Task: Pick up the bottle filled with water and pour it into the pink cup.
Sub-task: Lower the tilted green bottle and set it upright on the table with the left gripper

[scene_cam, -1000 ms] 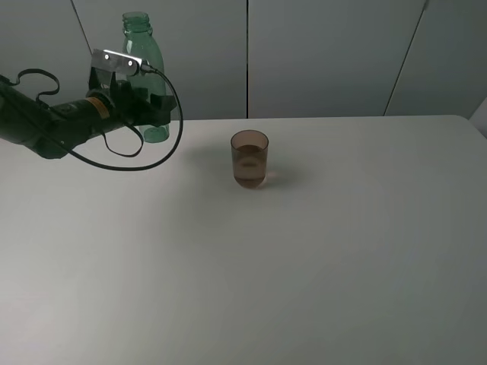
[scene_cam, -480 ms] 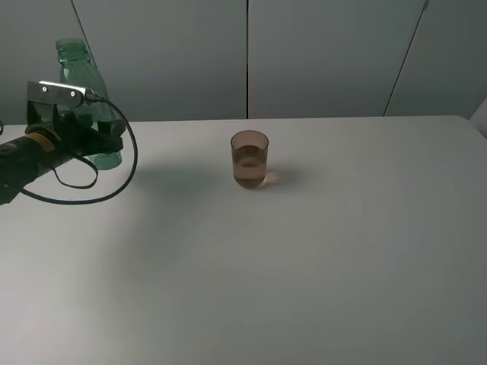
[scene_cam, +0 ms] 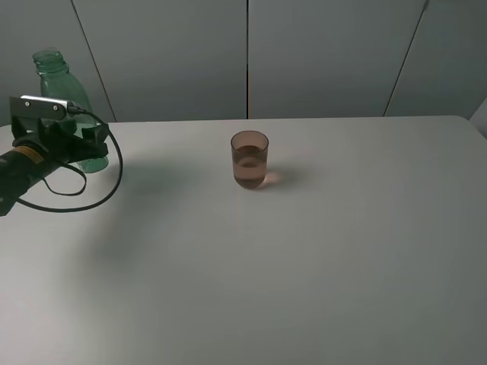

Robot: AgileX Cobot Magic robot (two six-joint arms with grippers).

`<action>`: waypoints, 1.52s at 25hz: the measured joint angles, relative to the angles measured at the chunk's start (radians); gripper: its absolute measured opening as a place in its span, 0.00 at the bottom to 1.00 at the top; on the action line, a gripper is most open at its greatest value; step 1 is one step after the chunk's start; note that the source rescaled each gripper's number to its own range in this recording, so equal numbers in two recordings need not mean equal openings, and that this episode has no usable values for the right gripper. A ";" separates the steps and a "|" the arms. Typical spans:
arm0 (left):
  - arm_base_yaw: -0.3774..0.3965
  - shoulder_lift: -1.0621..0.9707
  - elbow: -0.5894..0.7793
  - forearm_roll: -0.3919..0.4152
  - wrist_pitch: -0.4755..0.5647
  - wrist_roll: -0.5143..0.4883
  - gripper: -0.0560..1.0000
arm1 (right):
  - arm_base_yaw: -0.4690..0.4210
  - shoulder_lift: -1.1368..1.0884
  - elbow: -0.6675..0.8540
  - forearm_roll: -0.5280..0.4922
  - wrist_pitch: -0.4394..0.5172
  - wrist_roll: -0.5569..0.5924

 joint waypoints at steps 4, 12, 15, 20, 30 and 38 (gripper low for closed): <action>0.000 0.047 -0.054 0.026 -0.011 0.006 0.59 | 0.000 0.000 0.000 0.000 0.000 0.000; 0.000 0.120 -0.093 0.041 -0.013 0.001 0.59 | 0.000 0.000 0.000 0.000 0.000 0.000; 0.000 0.135 -0.108 0.050 -0.023 -0.015 0.59 | 0.000 0.000 0.000 0.000 0.000 0.000; 0.000 0.137 -0.109 0.059 -0.028 -0.022 0.59 | 0.000 0.000 0.000 0.000 0.000 0.000; 0.000 0.135 -0.109 0.068 -0.017 -0.023 0.59 | 0.000 0.000 0.000 0.000 0.000 0.000; 0.000 0.106 -0.091 0.071 0.029 -0.012 0.60 | 0.000 0.000 0.000 0.000 0.000 0.000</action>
